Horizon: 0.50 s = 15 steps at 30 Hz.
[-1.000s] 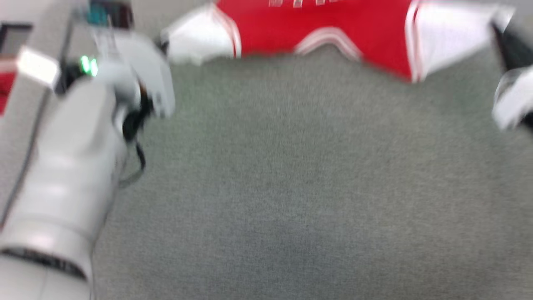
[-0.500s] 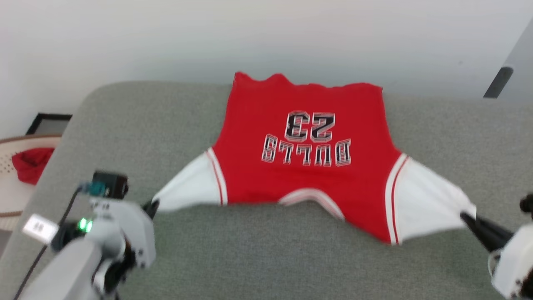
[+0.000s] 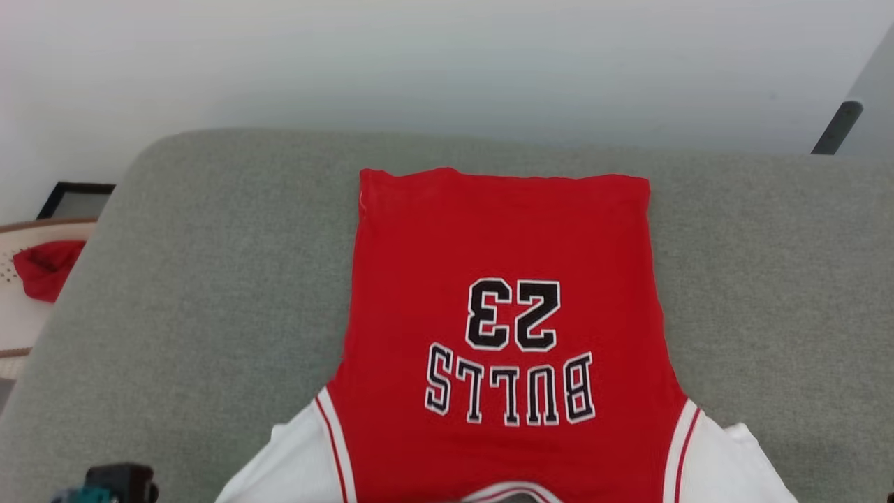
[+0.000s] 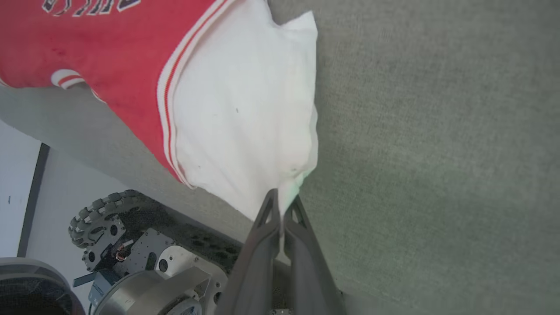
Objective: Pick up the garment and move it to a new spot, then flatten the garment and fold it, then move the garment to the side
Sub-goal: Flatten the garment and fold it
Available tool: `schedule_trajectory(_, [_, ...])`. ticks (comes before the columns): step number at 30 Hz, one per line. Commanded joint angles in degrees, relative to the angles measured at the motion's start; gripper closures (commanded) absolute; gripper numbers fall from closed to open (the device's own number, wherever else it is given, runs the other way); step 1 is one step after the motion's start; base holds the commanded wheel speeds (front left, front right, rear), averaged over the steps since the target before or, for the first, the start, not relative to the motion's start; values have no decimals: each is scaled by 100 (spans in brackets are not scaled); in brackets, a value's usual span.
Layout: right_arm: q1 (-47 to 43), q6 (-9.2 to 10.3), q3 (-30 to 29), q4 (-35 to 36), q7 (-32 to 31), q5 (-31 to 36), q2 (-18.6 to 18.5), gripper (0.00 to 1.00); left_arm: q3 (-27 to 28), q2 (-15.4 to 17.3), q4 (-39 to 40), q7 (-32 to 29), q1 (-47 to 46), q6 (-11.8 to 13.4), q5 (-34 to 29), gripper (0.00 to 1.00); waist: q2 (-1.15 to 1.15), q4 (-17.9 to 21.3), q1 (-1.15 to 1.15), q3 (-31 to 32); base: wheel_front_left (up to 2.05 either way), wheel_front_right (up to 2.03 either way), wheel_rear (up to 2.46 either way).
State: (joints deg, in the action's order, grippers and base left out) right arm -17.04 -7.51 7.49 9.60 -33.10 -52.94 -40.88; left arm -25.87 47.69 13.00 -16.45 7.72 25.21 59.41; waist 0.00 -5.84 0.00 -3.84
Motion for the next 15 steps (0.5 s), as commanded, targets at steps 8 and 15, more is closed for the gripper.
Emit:
schedule_trajectory(8, [-377,4,-722,766,-921,576,730,100,177,40,642,352,413,239,-62,100,0,-84,0,-313,0,0,0])
schedule_trajectory(15, [-192,4,-889,986,-1422,1001,1227,0,-8,-178,473,563,58,34,-319,100,0,-102,0,-448,0,0,0])
